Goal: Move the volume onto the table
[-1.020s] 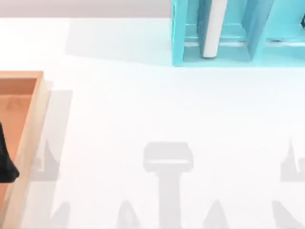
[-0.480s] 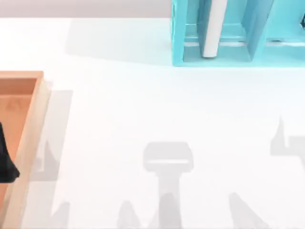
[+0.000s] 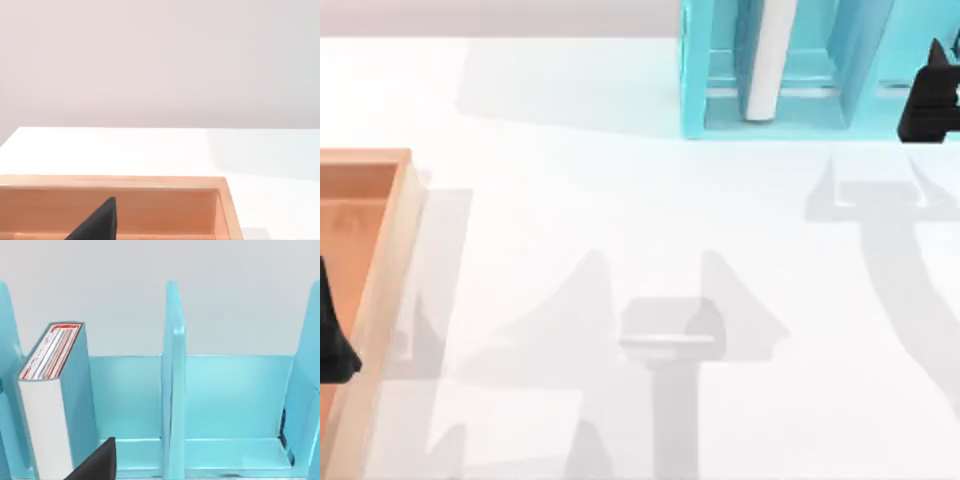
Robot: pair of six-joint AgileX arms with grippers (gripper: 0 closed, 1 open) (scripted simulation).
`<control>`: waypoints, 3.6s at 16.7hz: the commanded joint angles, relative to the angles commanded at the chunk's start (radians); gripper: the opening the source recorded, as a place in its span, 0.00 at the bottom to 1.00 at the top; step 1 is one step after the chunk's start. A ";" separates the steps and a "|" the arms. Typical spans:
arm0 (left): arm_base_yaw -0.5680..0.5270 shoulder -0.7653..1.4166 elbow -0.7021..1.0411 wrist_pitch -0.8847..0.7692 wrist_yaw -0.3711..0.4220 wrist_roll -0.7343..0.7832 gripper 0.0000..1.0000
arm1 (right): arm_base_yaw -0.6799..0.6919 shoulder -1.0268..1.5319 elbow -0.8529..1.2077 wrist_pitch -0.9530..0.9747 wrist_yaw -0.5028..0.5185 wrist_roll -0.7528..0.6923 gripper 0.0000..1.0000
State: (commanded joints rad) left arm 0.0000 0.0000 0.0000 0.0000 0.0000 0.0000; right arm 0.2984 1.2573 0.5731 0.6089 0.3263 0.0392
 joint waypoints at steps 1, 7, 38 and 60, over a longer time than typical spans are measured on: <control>0.000 0.000 0.000 0.000 0.000 0.000 1.00 | 0.024 0.115 0.046 0.049 0.027 0.004 1.00; 0.000 0.000 0.000 0.000 0.000 0.000 1.00 | 0.151 0.692 0.294 0.312 0.170 0.026 1.00; 0.000 0.000 0.000 0.000 0.000 0.000 1.00 | 0.111 1.222 0.912 0.274 0.144 0.024 1.00; 0.000 0.000 0.000 0.000 0.000 0.000 1.00 | 0.111 1.220 0.910 0.274 0.144 0.025 0.00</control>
State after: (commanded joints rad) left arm 0.0000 0.0000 0.0000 0.0000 0.0000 0.0000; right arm 0.4098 2.4775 1.4835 0.8827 0.4707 0.0643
